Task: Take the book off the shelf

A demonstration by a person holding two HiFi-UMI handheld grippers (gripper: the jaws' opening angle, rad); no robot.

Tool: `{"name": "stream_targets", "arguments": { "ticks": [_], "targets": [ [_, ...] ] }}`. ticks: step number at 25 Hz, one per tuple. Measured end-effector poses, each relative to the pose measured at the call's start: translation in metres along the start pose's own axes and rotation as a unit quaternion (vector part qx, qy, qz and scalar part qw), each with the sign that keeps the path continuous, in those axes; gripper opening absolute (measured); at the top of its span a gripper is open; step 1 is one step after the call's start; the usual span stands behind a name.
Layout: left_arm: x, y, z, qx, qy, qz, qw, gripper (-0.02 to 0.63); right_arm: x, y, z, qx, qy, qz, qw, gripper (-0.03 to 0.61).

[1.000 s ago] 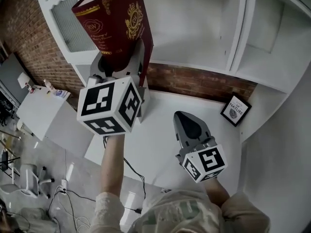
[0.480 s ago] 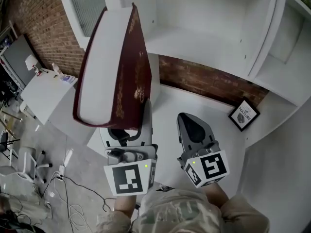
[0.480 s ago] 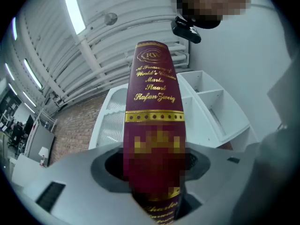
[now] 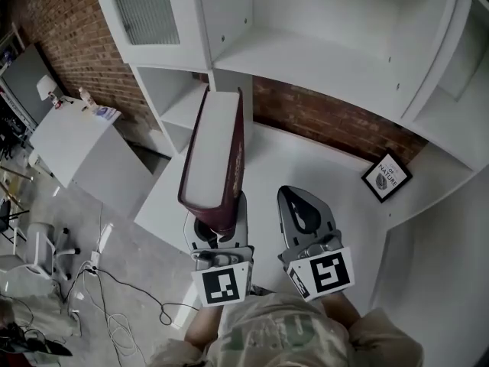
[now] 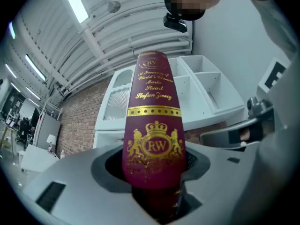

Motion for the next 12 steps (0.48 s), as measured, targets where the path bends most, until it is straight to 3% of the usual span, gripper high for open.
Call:
{"name": "stream_targets", "arguments": {
  "ticks": [12],
  "targets": [
    [0.013,-0.011,0.006,-0.017,-0.023,-0.005,0.9996,0.253,0.005,-0.014,0.008,0.007,-0.014,-0.018,1.000,0.014]
  ]
}}
Point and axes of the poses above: the fingertips, and each gripper's own axes: x forward along the fingers, z to its right, y out of its top, the point moved 2 cm from there along -x, backward along the fingers, and after that the axes turned 6 degrees about z, right-handed, at the moved point
